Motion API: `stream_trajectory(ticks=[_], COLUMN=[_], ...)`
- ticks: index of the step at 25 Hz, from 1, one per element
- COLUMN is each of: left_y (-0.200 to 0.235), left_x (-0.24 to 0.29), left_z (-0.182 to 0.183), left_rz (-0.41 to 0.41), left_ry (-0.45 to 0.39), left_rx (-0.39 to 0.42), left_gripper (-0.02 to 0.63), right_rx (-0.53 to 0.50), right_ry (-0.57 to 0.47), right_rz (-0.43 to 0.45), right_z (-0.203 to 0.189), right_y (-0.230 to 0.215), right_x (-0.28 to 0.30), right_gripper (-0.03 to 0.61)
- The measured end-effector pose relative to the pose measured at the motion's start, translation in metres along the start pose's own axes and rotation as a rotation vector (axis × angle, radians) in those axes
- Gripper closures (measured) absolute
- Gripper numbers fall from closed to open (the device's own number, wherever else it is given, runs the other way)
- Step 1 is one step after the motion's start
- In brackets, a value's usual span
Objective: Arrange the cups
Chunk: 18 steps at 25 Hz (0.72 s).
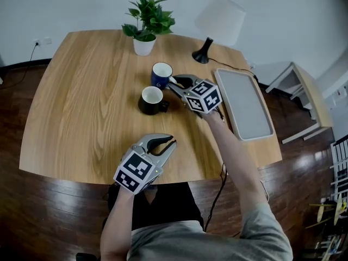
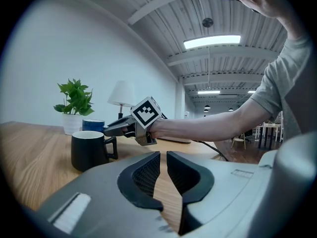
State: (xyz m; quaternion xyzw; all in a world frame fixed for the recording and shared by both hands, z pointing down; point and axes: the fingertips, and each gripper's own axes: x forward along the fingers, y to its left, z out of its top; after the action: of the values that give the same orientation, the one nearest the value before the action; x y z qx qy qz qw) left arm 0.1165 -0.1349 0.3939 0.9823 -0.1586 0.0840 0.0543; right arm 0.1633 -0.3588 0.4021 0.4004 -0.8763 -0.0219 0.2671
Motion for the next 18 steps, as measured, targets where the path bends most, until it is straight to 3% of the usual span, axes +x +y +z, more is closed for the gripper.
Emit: stream_trajectory(ticks=[5, 18], left_y=[0.001, 0.003], left_x=[-0.001, -0.002], left_z=[0.0, -0.003], left_rz=[0.008, 0.011], left_ry=[-0.003, 0.006], left_rx=[0.0, 0.003], left_gripper=[0.561, 0.561], right_rx=[-0.002, 0.267], right_ry=[0.01, -0.151], right_rz=[-0.023, -0.029], right_z=[0.002, 0.009], right_y=[0.0, -0.006], right_x=[0.001, -0.029], right_gripper=[0.488, 0.494])
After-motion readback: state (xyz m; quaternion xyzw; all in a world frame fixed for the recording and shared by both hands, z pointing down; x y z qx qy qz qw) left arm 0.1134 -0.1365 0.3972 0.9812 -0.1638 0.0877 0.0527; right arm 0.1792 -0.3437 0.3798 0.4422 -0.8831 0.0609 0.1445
